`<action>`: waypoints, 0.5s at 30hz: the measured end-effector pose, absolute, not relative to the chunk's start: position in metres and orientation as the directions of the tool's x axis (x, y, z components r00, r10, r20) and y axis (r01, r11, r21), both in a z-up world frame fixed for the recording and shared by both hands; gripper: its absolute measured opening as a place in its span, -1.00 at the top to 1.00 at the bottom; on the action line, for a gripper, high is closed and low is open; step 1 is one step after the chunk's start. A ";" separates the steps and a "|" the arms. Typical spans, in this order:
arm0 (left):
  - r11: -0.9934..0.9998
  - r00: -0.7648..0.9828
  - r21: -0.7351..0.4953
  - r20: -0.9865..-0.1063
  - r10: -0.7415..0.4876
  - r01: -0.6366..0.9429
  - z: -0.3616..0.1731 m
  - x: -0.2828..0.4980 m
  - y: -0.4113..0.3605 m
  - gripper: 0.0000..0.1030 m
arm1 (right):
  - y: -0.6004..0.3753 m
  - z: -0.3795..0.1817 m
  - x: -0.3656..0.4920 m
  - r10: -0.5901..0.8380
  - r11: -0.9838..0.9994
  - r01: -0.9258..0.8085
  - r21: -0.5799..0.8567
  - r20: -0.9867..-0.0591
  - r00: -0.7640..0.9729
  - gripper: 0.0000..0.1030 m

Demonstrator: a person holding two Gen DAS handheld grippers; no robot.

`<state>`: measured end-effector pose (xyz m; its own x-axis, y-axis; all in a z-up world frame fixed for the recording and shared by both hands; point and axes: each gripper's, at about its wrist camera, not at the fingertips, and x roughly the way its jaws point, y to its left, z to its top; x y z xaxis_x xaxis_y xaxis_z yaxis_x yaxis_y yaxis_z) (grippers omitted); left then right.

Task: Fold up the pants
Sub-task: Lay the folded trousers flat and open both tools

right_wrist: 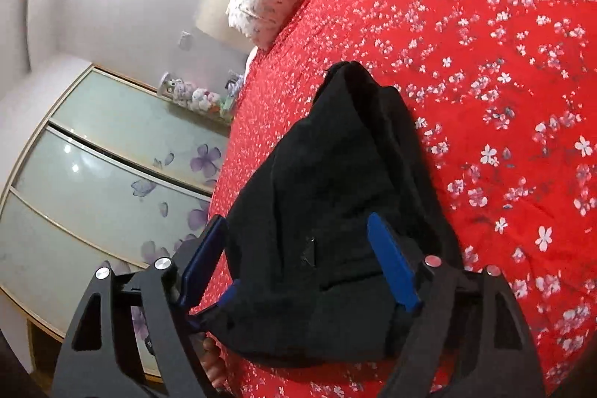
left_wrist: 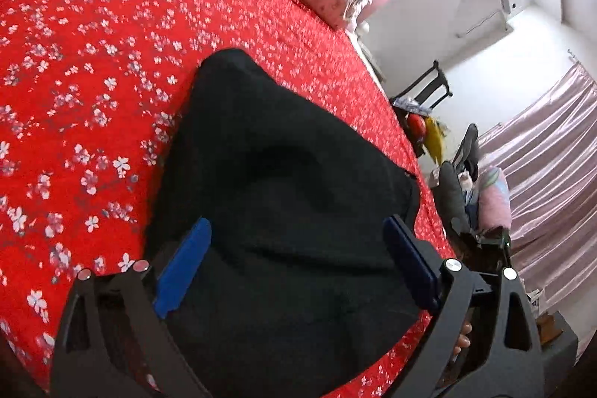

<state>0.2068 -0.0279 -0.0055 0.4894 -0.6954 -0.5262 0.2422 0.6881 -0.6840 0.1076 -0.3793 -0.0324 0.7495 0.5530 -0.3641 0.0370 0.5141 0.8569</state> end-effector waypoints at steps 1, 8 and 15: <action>0.706 0.505 -0.666 -0.535 -0.677 0.241 -0.003 0.202 -0.028 -0.83 | -0.377 -0.029 0.102 0.534 0.531 0.035 0.846 -0.367 0.761 -0.54; 0.890 0.685 -0.371 -0.577 -0.445 0.265 0.024 0.131 -0.013 -0.96 | -0.349 0.000 0.065 0.370 0.711 0.057 0.701 -0.442 0.817 -0.67; 0.958 0.799 -0.155 -0.528 -0.288 0.243 0.025 0.058 -0.007 -0.96 | -0.317 0.004 0.016 0.134 0.879 0.143 0.454 -0.523 0.842 -0.95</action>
<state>0.0584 -0.0071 0.0251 0.7988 -0.2883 -0.5280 0.2431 0.9575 -0.1551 0.0157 -0.3170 0.0039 0.8416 0.1340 -0.5232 0.1426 0.8793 0.4544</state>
